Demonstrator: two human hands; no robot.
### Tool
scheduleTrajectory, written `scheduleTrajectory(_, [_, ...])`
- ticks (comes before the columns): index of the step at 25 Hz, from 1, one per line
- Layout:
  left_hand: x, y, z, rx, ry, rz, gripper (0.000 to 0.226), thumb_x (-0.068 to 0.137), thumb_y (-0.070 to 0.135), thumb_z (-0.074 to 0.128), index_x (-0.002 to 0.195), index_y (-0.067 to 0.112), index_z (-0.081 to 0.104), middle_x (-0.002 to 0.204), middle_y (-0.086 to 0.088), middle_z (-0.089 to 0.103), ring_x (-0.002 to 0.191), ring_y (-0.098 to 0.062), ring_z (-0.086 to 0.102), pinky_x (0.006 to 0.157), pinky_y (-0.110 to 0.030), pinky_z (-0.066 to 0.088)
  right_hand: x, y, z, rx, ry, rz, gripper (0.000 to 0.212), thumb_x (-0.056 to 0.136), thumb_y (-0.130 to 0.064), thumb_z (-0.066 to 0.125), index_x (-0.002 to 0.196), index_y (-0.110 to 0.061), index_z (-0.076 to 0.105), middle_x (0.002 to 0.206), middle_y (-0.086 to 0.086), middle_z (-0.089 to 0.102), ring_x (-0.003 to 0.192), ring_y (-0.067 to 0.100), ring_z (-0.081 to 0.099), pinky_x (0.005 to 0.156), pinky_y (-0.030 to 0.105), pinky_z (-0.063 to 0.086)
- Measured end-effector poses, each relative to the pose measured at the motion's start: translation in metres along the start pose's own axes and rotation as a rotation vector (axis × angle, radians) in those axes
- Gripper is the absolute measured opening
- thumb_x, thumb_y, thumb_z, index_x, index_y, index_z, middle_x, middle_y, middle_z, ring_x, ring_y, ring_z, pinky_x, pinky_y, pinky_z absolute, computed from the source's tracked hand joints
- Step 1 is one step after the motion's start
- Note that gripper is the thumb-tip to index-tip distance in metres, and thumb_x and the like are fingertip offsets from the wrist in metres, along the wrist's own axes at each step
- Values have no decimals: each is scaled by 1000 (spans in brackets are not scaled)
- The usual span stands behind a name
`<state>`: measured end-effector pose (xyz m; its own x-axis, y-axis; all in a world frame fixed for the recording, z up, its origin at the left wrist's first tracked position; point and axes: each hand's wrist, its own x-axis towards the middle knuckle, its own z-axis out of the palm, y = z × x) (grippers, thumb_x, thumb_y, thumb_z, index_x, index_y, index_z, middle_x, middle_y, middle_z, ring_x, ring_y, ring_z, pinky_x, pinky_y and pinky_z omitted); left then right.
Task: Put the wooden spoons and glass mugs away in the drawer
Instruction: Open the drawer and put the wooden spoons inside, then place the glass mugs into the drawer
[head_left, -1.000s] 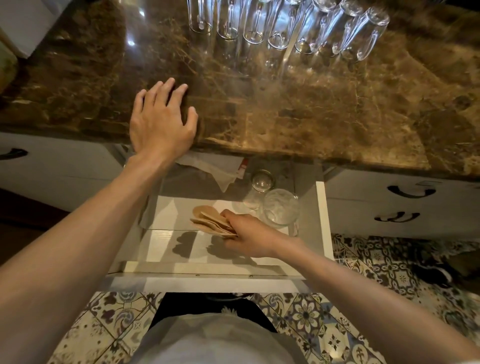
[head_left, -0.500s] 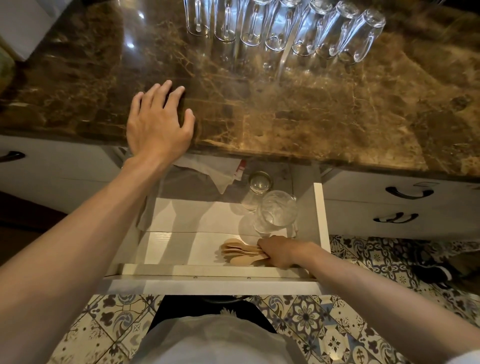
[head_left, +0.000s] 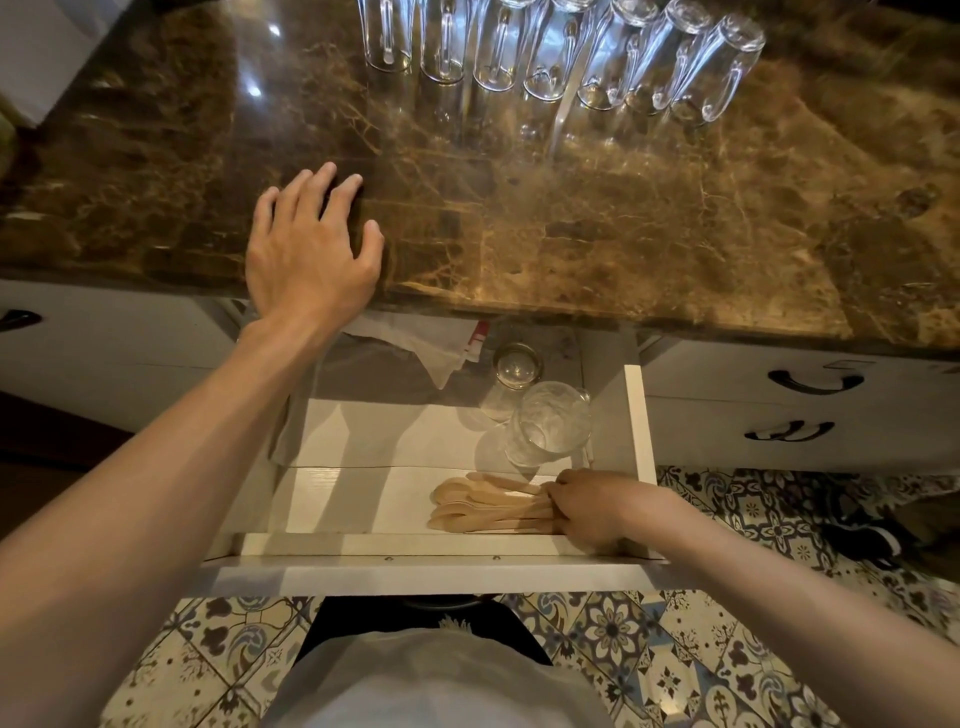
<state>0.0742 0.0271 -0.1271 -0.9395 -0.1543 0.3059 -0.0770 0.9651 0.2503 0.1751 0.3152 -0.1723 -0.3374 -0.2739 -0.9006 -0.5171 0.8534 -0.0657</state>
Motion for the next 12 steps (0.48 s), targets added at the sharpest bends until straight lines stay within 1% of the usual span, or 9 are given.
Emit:
scheduleTrajectory(2, [-1, 0, 0, 1, 2, 2, 54, 93, 43, 30, 140, 19, 39, 149, -7, 37, 138, -22, 28, 115, -40, 13, -11, -3, -8, -27, -41, 46, 29, 92, -16, 48, 118, -9, 57, 115, 10, 58, 99, 26, 58, 84, 37, 51])
scheduleTrajectory(3, [-1, 0, 1, -1, 1, 5, 54, 93, 43, 30, 140, 19, 39, 149, -7, 36, 138, -22, 27, 115, -40, 13, -19, -5, -14, -25, -39, 56, 25, 92, -16, 48, 112, -7, 60, 108, 9, 60, 92, 25, 59, 79, 36, 51])
scheduleTrajectory(4, [-1, -1, 1, -2, -3, 8, 54, 93, 43, 29, 141, 19, 38, 149, -7, 36, 139, -22, 27, 115, -40, 13, -30, -7, -23, -23, -36, 51, 25, 94, -20, 47, 108, -6, 62, 103, 8, 62, 87, 24, 59, 76, 35, 50])
scheduleTrajectory(6, [-1, -1, 1, -4, -12, 11, 54, 93, 43, 29, 141, 19, 37, 150, -7, 35, 139, -22, 26, 115, -41, 13, -55, -10, -54, -15, -45, -8, 34, 96, -33, 43, 108, -8, 64, 98, 5, 63, 87, 22, 60, 73, 31, 48])
scheduleTrajectory(8, [-1, -1, 1, -2, -23, 16, 55, 93, 43, 28, 141, 19, 37, 150, -7, 35, 139, -22, 26, 115, -41, 13, -83, -12, -94, 44, -11, -98, 39, 95, -45, 42, 111, -17, 65, 102, -2, 66, 91, 15, 61, 79, 29, 47])
scheduleTrajectory(9, [-1, -1, 1, -2, -31, 17, 54, 94, 43, 29, 141, 18, 36, 150, -7, 34, 140, -22, 25, 115, -41, 12, -95, -12, -114, 84, 60, -134, 38, 94, -48, 44, 112, -21, 65, 105, -6, 67, 94, 12, 61, 84, 30, 48])
scheduleTrajectory(10, [-1, -1, 0, -4, -40, 18, 54, 94, 42, 30, 141, 18, 37, 150, -7, 34, 140, -22, 25, 115, -40, 12, -106, -11, -134, 127, 165, -158, 36, 92, -49, 46, 113, -26, 65, 107, -10, 67, 95, 8, 61, 86, 30, 49])
scheduleTrajectory(12, [1, -2, -2, -12, -62, 18, 53, 93, 41, 34, 140, 18, 39, 150, -8, 35, 139, -23, 26, 114, -40, 13, -120, -9, -171, 233, 427, -187, 31, 90, -49, 50, 112, -32, 64, 102, -18, 65, 90, -1, 60, 82, 23, 48])
